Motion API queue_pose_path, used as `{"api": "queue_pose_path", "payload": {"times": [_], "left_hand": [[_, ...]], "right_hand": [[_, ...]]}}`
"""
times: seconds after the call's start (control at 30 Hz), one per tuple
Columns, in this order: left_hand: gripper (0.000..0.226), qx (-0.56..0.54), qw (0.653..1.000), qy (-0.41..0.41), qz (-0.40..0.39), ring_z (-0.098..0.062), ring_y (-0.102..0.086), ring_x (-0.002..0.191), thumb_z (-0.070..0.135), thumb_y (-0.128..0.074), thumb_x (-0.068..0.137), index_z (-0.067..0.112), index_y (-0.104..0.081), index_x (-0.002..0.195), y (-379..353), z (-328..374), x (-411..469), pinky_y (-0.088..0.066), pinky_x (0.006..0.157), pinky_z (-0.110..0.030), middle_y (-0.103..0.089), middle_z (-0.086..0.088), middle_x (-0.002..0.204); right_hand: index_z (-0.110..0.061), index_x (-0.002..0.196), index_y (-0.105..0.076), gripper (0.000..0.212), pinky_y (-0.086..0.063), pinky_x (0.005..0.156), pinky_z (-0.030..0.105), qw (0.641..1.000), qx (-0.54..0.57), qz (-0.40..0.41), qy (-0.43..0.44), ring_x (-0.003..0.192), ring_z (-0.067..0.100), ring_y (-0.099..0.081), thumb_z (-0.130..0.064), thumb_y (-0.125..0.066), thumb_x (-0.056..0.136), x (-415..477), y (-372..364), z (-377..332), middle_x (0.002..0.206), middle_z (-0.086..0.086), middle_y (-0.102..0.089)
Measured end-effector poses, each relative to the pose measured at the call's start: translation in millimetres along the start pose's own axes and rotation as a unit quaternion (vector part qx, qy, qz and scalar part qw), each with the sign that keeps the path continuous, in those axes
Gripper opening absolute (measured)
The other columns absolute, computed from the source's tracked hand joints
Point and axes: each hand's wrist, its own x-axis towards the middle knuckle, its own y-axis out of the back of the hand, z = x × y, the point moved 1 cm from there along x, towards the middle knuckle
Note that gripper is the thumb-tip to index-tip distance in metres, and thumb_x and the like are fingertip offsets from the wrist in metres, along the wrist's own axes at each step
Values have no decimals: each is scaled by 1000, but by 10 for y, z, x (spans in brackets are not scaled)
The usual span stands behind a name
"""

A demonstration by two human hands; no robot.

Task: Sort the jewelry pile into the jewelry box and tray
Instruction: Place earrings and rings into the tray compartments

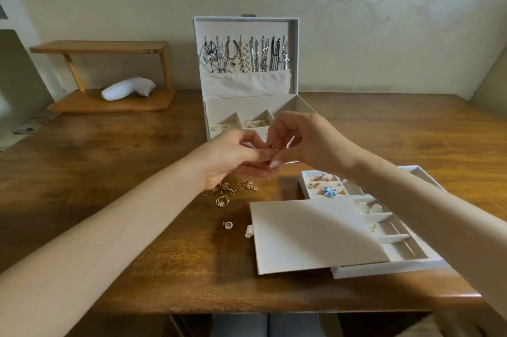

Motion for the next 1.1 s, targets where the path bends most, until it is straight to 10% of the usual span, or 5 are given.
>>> {"api": "queue_pose_path", "payload": {"times": [0.77, 1.1], "left_hand": [[16, -52, 998, -30, -20, -7, -68, 64, -2, -67, 81, 11, -63, 88, -590, 67, 441, -54, 58, -17, -68, 1, 76], [8, 22, 994, -86, -60, -10, -65, 73, 2, -56, 90, 9, -58, 87, -697, -36, 527, -54, 63, -19, -63, -6, 84]], "right_hand": [[-7, 97, -64, 32, -55, 74, 26, 962, 255, 60, -74, 79, 18, -66, 16, -64, 76, -458, 389, 465, 86, 7, -67], [0, 77, -61, 26, -52, 55, 23, 965, 211, 127, -91, 53, 15, -62, -5, -79, 59, -469, 435, 552, 62, 6, -66]]}}
